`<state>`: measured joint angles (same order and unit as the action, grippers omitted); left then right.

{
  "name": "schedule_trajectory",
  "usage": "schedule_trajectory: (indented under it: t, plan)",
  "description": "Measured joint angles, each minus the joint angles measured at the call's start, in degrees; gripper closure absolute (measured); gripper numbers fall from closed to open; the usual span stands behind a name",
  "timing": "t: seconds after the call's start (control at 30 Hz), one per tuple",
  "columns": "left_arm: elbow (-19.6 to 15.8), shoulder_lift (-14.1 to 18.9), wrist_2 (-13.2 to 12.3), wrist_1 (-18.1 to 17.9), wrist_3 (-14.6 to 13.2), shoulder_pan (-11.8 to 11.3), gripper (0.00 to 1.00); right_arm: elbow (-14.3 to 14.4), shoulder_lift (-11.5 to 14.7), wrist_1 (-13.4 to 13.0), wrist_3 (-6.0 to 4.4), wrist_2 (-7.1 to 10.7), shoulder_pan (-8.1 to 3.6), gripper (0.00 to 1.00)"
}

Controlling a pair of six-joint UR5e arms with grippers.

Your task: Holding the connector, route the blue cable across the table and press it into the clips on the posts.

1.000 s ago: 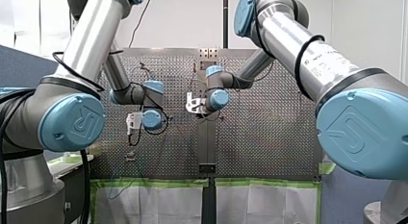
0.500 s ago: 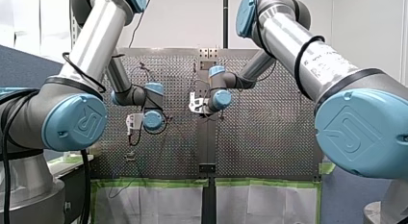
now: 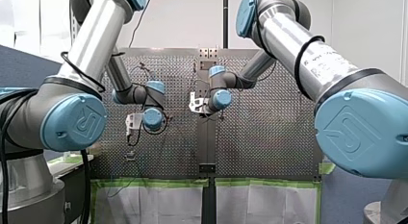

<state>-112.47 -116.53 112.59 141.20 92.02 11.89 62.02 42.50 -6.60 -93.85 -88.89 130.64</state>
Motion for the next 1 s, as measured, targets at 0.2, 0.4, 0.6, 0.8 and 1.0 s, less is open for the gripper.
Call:
schedule_trajectory:
  t: [0.2,0.4,0.6,0.8,1.0]
  plan:
    - [-0.02,1.88,-0.03,0.63,0.08,0.29,0.98,-0.19,0.04,0.09,0.11,0.02,-0.08,1.00]
    - [-0.02,3.14,-0.05,0.70,0.38,0.34,0.98,-0.52,0.06,0.24,0.14,0.05,-0.10,1.00]
    - [-0.02,3.19,-0.65,-0.69,0.70,0.13,0.98,-0.85,0.09,0.34,0.20,0.09,-0.16,1.00]
    - [-0.01,3.05,-2.76,-3.18,0.99,-0.73,0.98,-1.09,0.09,0.35,0.16,0.03,-0.32,1.00]
    - [0.00,1.84,-4.74,-4.09,1.09,-1.79,0.98,-1.27,0.09,0.31,0.15,0.02,-0.40,1.00]
